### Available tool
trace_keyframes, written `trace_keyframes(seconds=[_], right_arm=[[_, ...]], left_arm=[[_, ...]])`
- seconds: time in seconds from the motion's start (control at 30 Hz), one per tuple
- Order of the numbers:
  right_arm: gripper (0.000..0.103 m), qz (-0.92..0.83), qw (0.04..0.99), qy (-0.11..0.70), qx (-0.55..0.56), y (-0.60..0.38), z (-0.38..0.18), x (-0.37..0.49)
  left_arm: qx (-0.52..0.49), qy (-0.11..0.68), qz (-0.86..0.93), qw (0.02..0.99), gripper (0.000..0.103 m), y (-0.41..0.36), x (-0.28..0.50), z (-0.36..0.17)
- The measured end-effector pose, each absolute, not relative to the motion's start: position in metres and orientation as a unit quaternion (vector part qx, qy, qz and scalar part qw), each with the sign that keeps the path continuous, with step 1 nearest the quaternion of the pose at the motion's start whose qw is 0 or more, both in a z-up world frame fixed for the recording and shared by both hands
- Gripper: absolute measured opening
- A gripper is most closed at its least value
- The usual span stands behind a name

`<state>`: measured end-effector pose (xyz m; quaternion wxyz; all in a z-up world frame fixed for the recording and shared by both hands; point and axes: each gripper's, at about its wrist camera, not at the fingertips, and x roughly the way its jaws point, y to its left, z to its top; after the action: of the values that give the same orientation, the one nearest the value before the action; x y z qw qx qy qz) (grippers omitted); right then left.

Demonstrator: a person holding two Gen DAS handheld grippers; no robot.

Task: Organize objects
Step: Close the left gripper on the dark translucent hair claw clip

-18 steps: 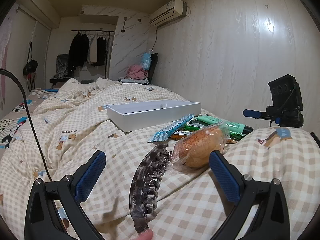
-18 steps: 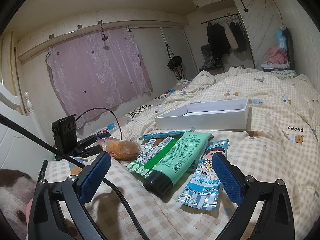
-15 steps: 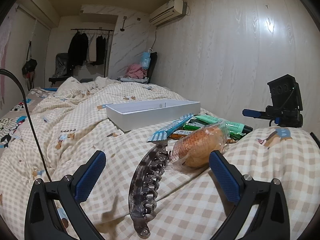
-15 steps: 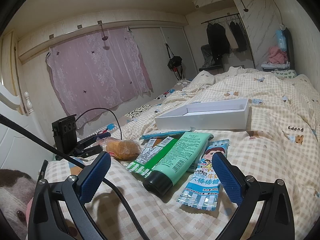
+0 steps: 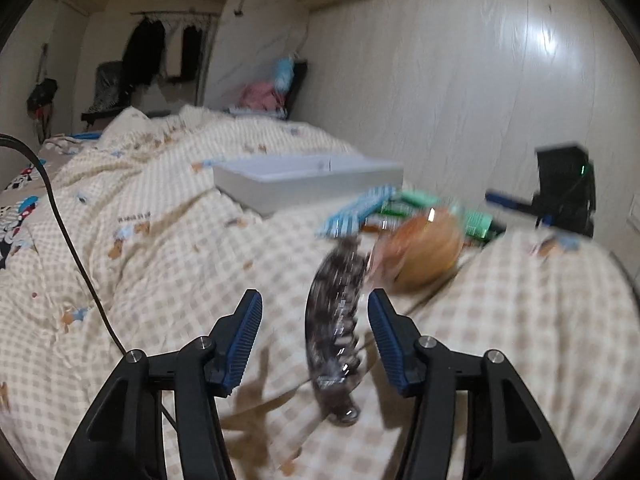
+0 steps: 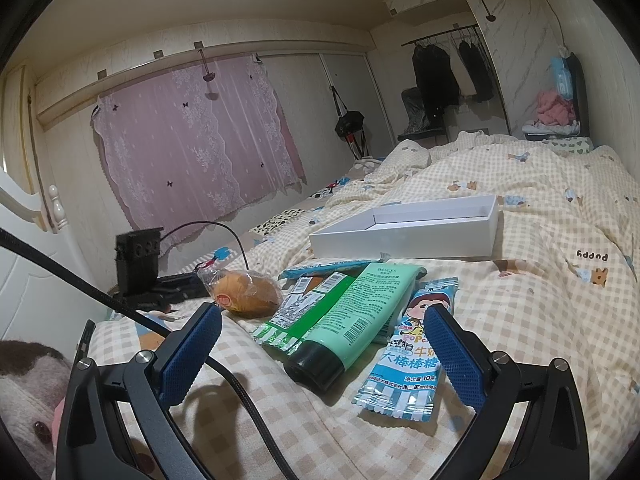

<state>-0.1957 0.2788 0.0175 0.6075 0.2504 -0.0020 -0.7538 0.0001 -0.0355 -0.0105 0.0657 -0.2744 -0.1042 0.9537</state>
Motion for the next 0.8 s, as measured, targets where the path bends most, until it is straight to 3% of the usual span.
trace_keyframes(seconds=[0.17, 0.53, 0.63, 0.8], right_arm=[[0.102, -0.753, 0.608, -0.003, 0.252, 0.280, 0.017, -0.197], [0.102, -0.748, 0.610, -0.005, 0.260, 0.280, 0.015, -0.202], [0.102, -0.748, 0.610, -0.006, 0.261, 0.280, 0.015, -0.203], [0.102, -0.747, 0.611, -0.006, 0.262, 0.280, 0.015, -0.204]], left_arm=[[-0.306, -0.099, 0.941, 0.107, 0.060, -0.029, -0.015, -0.020], [-0.319, -0.080, 0.940, 0.093, 0.060, -0.028, -0.030, -0.019], [-0.342, -0.106, 0.928, 0.101, 0.059, -0.032, -0.039, -0.025], [-0.358, -0.139, 0.917, 0.105, 0.041, -0.040, -0.043, -0.031]])
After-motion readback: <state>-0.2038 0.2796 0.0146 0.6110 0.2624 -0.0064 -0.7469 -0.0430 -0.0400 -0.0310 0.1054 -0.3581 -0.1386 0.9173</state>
